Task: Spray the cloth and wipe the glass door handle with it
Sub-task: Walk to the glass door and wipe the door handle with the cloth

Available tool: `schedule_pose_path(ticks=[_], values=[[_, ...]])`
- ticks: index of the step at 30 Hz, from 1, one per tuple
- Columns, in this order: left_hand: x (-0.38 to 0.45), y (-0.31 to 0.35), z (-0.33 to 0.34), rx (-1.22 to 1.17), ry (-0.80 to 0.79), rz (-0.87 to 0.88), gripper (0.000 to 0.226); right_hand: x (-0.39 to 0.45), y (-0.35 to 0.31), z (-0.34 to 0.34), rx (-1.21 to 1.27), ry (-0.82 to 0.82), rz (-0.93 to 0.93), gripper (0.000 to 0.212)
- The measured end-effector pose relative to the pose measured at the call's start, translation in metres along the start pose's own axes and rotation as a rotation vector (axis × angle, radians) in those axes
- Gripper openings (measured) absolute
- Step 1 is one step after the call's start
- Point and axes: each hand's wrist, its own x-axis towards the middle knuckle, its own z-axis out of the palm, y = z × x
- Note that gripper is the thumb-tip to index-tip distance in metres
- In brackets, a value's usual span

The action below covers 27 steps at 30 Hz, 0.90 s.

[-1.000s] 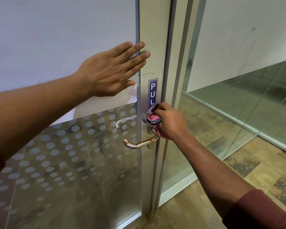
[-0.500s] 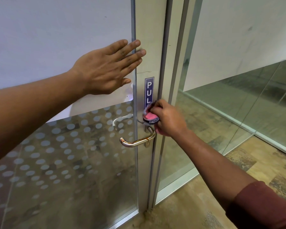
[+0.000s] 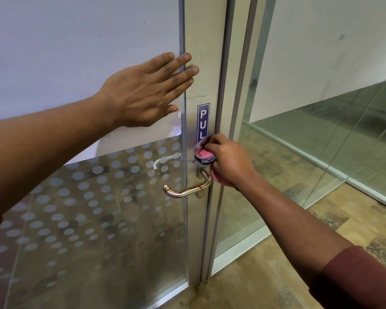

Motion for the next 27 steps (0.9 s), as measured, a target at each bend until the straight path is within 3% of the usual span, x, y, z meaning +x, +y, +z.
schedule_pose_path(ticks=[4, 9, 16, 27], values=[[0.0, 0.001, -0.001, 0.004, 0.0, -0.002, 0.073, 0.014, 0.005, -0.012, 0.011, 0.165, 0.073, 0.041], [0.0, 0.0, 0.0, 0.003, 0.014, 0.0, 0.073, 0.014, 0.005, -0.008, 0.016, 0.172, 0.059, 0.045], [0.0, 0.0, -0.001, 0.002, 0.033, 0.008, 0.073, -0.007, 0.007, 0.009, 0.045, 0.003, 0.077, 0.037], [-0.001, 0.0, -0.001, 0.015, 0.016, 0.009, 0.072, -0.018, 0.02, 0.012, 0.203, -0.372, -0.058, 0.038]])
